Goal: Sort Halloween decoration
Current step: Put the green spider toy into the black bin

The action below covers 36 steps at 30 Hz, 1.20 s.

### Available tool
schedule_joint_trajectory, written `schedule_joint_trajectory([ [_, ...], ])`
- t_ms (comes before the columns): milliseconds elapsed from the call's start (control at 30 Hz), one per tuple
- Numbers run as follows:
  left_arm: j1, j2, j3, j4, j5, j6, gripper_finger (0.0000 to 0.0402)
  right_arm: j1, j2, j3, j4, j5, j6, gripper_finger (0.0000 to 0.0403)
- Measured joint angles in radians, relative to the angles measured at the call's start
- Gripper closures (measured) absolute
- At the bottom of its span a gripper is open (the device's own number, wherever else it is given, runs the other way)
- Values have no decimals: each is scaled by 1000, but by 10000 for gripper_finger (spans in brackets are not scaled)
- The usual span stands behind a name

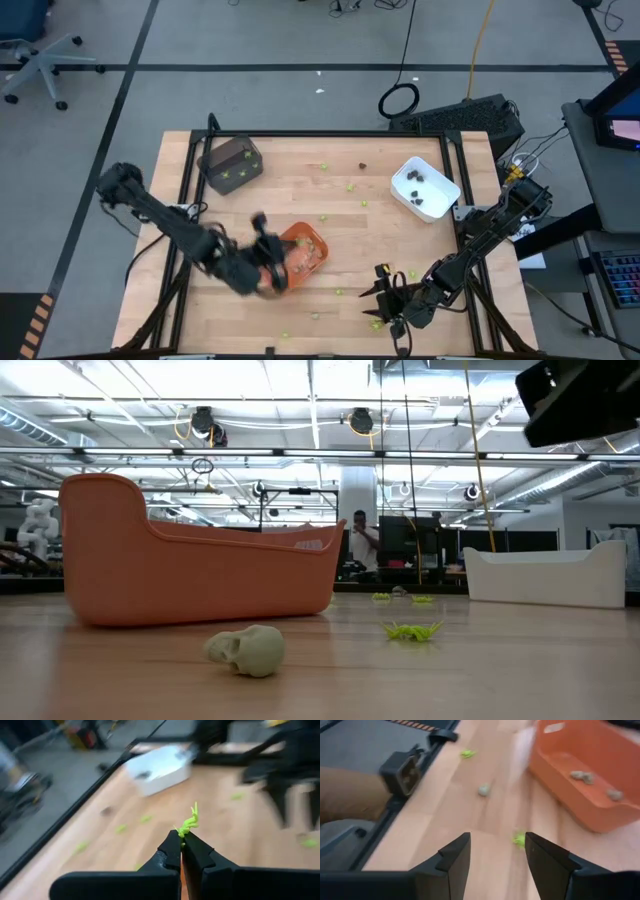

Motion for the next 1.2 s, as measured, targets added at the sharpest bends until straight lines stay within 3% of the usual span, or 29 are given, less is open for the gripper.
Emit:
schedule_joint_trajectory([
  [300,269,-168,0,-639,-2,-288,400,0,0,0,7,71,-14,229],
  [400,386,-182,-10,-738,26,-335,400,-3,0,0,6,71,-54,229],
  [533,547,-181,-46,-831,162,-342,400,-12,0,0,-1,71,-102,229],
  [767,807,-181,-150,-853,324,-208,400,-22,-17,0,-5,69,-168,229],
  [1000,1048,-181,-222,-740,471,-50,397,-36,-52,0,-35,100,-292,229],
  [1200,1124,-181,-262,-686,504,-17,341,-66,-60,0,-62,148,-322,229],
])
